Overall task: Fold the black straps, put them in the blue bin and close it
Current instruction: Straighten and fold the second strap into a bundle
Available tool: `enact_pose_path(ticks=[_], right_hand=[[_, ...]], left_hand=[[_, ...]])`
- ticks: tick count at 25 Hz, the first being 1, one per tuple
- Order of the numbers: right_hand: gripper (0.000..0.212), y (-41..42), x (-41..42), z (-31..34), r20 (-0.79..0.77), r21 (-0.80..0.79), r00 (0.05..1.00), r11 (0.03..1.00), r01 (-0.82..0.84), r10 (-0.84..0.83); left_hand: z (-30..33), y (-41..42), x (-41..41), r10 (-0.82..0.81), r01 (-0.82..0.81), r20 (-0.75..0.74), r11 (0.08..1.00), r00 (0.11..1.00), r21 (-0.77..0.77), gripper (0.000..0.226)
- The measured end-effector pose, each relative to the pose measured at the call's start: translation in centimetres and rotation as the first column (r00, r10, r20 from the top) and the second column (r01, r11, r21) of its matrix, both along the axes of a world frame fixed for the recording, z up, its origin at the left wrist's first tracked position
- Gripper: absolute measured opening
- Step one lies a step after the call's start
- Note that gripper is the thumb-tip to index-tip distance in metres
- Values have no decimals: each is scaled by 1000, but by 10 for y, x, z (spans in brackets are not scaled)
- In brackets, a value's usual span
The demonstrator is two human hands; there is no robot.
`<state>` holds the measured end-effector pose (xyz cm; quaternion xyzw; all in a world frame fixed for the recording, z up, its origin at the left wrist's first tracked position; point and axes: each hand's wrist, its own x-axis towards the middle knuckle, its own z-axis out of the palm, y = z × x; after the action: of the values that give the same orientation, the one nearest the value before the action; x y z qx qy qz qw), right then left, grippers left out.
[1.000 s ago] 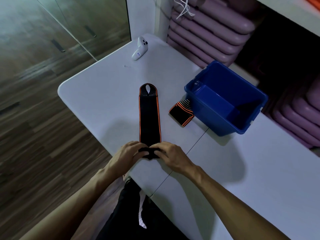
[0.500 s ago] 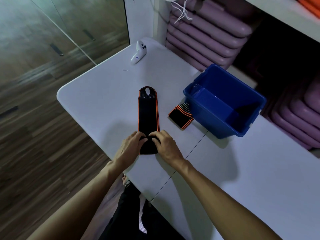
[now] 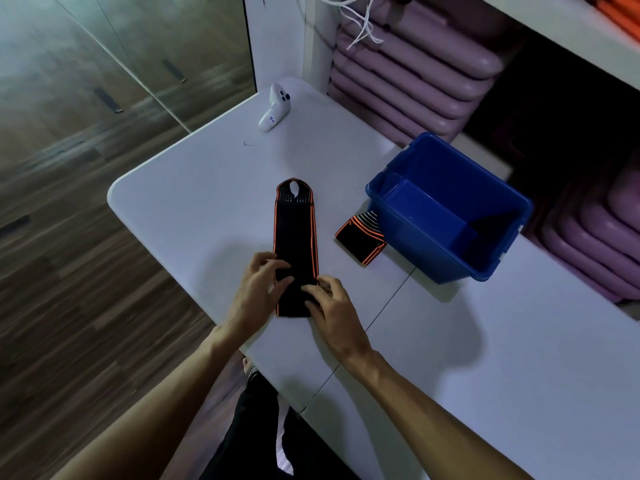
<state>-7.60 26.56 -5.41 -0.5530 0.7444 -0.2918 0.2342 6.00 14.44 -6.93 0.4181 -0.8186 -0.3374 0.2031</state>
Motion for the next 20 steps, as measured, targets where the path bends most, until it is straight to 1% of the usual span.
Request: enact_pose_path(ticks=[2,3,4,6,8,9,11,12,14,16,17,19,20], right_hand=[[30,0,3,1,35,-1,999,999,35,-35],[30,0,5,2,44,-3,998,999,40,-39],[31,1,6,2,43,-8,998,999,38,-38],[34,2,6,0,18,-17,999,999,30,-30],[35,3,7,-3,23,15,999,999,31,-32],[35,3,8,-5,42,46,998,998,41,-43],[37,0,9,-7,50,88,998,995,41,-46],[37,-1,10,-8,17,74,999,997,28,-29],[40,-1,8,-10,-108,30,994,999,-20,24],[43,-1,4,-12,-250,28,966,998,-58,64],[43,0,2,-12,-296,36,952,997,-71,78],[50,2,-3,-12,-343,76,932,993,-96,116],[55,4,-4,-12,-363,90,922,990,-110,136]], left_hand=[[5,-13,-8,85,-77,-101,994,991,81,21],[6,-18,-14,104,-88,-121,988,987,130,21],[7,-22,-21,100,-80,-122,984,987,158,21],[5,-29,-31,46,-35,-85,991,995,125,22],[3,-39,-35,-50,50,14,999,999,10,24],[3,-43,-35,-109,115,102,992,989,-59,27],[2,-51,-32,-200,259,289,949,936,-182,33],[1,-54,-30,-223,309,346,926,911,-216,34],[-1,-59,-26,-229,336,379,910,897,-243,35],[2,-57,-22,-230,337,357,900,906,-276,37],[4,-53,-18,-246,347,330,891,911,-293,37],[7,-38,-4,-339,418,280,854,898,-309,40],[7,-30,6,-402,476,276,825,873,-303,45]])
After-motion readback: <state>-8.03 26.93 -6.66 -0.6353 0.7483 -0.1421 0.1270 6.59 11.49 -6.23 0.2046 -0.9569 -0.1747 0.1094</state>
